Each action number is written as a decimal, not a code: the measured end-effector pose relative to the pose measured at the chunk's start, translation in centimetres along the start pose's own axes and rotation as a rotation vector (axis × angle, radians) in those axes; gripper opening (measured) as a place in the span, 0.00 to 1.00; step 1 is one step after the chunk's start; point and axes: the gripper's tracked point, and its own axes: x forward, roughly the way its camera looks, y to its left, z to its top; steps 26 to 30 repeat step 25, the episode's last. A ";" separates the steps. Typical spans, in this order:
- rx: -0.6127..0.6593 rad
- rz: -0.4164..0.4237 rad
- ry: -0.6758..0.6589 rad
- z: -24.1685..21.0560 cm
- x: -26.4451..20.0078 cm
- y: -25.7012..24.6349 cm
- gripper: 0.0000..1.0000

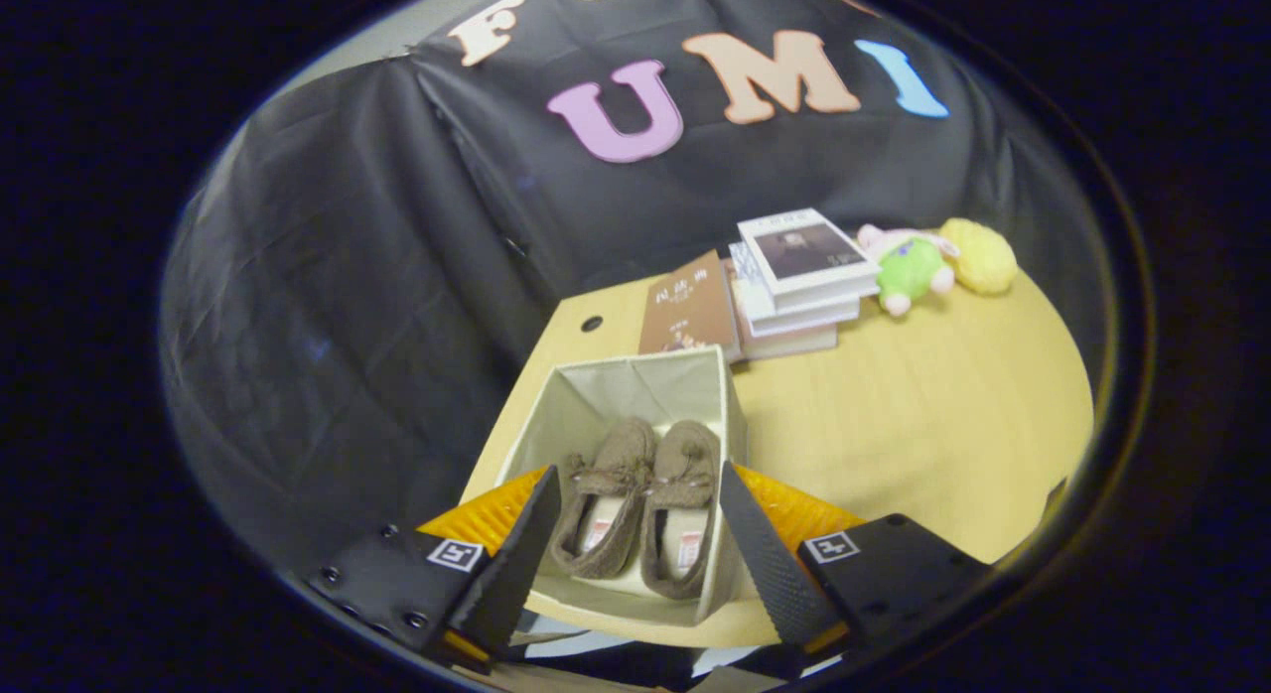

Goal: Open the storage box then place both shoes into the box .Put the left shoe in first, then the right shoe, with the right side of both shoes facing outward in a uniform manner.

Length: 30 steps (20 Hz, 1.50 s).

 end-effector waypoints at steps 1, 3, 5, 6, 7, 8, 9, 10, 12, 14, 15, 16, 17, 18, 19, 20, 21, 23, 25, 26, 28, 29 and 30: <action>-0.034 0.003 -0.045 1.2 -0.7 -0.2 1.00; -0.091 0.004 -0.131 3.6 -2.3 -1.2 1.00; -0.132 -0.024 -0.217 5.9 -4.1 -2.8 1.00; -0.144 -0.042 -0.261 7.1 -5.0 -3.7 1.00; -0.148 -0.060 -0.306 8.4 -6.0 -4.6 1.00; -0.148 -0.076 -0.350 9.6 -6.9 -5.7 1.00; -0.147 -0.095 -0.389 10.6 -7.8 -6.7 1.00; -0.149 -0.120 -0.432 11.4 -8.9 -7.6 1.00; -0.161 -0.177 -0.507 13.4 -11.1 -10.3 1.00; -0.176 -0.243 -0.562 14.8 -13.2 -13.2 1.00; -0.182 -0.277 -0.583 15.2 -13.9 -14.6 1.00; -0.185 -0.304 -0.596 15.5 -14.6 -15.9 1.00; -0.181 -0.324 -0.607 15.8 -15.1 -16.9 1.00; -0.176 -0.340 -0.616 15.9 -15.6 -17.8 1.00; -0.171 -0.353 -0.628 16.1 -16.2 -18.5 1.00; -0.168 -0.365 -0.639 16.3 -16.6 -19.1 1.00; -0.168 -0.376 -0.647 16.4 -16.7 -19.8 1.00; -0.167 -0.385 -0.657 16.3 -17.1 -20.3 1.00; -0.179 -0.392 -0.670 16.4 -17.5 -20.6 1.00; -0.179 -0.392 -0.670 16.4 -17.5 -20.6 1.00; -0.179 -0.392 -0.670 16.4 -17.5 -20.6 1.00; -0.179 -0.392 -0.670 16.4 -17.5 -20.6 1.00; -0.179 -0.392 -0.670 16.4 -17.5 -20.6 1.00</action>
